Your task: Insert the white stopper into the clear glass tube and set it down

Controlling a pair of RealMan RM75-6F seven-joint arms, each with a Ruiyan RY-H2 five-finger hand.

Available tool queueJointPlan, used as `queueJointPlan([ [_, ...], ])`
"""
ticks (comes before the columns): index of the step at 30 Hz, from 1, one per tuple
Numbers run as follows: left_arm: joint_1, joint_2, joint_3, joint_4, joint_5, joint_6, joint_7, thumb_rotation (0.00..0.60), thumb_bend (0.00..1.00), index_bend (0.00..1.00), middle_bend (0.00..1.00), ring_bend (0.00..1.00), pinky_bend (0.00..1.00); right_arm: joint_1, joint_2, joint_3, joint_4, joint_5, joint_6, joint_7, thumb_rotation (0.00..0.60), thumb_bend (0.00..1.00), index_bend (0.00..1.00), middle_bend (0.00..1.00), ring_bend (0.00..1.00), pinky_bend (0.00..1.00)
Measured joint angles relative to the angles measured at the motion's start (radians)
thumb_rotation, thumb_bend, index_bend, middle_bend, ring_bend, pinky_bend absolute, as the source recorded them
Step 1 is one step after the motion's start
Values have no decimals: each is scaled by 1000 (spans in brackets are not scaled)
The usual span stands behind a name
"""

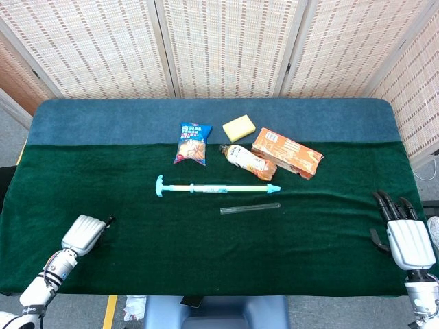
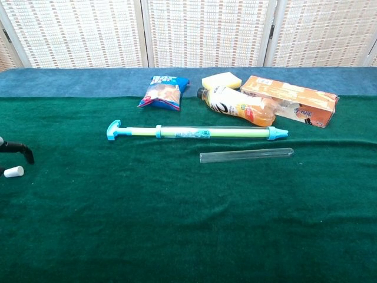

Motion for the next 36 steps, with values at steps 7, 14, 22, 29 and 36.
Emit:
queueJointPlan([
  [7,0,-2,9,3,-38,-9,19,600,710,301,953,853,744,3,-4,0,6,0,-4,4,600,479,51,117,221,114],
  [14,8,3,14,6,-63,1,19,600,711,308,953,851,744,2,-5,1,5,2,-2,5,600,479,51,118,223,114],
  [22,27,24,18,1,-100,16,3,600,710,336,953,849,744,0,-6,0,2,-4,5,5,600,479,51,119,225,114],
  [29,45,39,34,-23,-103,34,0,600,710,347,953,849,744,0,-7,-1,-1,-7,7,1,600,478,51,119,226,114],
  [36,50,42,37,-40,-106,49,14,600,709,339,953,849,744,-4,-6,-1,-2,-8,15,2,600,479,51,119,229,114],
])
